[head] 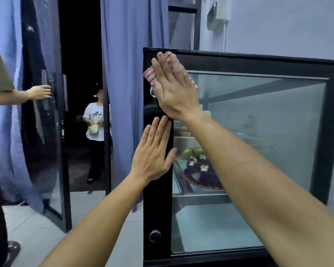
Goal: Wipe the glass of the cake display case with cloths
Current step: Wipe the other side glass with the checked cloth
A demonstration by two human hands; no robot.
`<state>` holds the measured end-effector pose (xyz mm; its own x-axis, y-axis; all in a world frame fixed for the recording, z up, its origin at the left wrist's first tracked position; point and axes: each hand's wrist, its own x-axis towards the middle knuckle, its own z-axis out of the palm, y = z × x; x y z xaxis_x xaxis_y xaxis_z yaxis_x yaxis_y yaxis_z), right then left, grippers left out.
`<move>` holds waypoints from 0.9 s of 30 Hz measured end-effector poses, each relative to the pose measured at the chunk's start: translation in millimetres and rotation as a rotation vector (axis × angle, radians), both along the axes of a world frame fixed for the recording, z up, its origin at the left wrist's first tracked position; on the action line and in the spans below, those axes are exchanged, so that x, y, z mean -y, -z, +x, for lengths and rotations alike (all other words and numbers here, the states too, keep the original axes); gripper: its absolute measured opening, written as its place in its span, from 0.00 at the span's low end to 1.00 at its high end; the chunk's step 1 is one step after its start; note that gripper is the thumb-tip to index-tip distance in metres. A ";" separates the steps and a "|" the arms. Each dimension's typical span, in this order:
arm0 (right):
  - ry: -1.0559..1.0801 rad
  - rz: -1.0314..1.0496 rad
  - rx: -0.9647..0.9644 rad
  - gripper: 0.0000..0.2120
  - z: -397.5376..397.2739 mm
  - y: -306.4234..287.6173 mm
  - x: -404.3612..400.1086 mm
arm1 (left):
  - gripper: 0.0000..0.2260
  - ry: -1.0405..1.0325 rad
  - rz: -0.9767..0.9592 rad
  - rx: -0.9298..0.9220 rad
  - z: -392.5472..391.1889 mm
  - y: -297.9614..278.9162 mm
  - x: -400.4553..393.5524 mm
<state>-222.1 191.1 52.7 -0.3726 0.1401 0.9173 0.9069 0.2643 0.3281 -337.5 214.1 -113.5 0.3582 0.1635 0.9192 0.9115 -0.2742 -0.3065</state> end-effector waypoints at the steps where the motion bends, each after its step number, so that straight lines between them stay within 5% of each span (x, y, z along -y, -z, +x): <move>1: 0.006 0.024 -0.034 0.28 11.4 -12.1 -5.0 | 0.34 0.003 -0.002 0.001 0.1 -0.1 1.1; 6: 0.009 0.061 -0.695 0.30 15.3 4.0 -13.1 | 0.34 -0.003 -0.006 -0.001 -0.7 0.9 0.8; 7: 0.000 0.051 -0.709 0.31 -0.8 9.1 -10.2 | 0.34 -0.009 -0.007 0.005 -0.4 2.4 -0.9; 12: -0.036 0.076 -0.081 0.28 -16.6 -7.8 -8.7 | 0.34 -0.022 -0.004 0.021 0.2 3.6 -1.7; 17: 0.004 0.089 -0.628 0.29 33.6 9.9 -12.6 | 0.33 0.004 -0.007 0.046 5.0 0.9 1.6; 23: -0.083 0.077 0.029 0.28 -8.2 -13.5 -7.0 | 0.33 -0.005 0.019 0.072 7.5 2.2 -1.9; 25: -0.048 0.111 -0.019 0.27 12.4 -24.3 -13.6 | 0.32 0.031 0.028 0.075 7.0 2.8 1.3; 27: -0.037 0.159 -0.286 0.27 39.7 -11.5 -22.5 | 0.30 0.129 0.034 0.115 5.7 -3.7 9.5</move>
<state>-182.4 213.6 64.3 -0.0987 -0.0218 0.9949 0.9589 0.2652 0.1009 -331.8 204.6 -109.7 0.2660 0.0911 0.9597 0.8991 -0.3824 -0.2129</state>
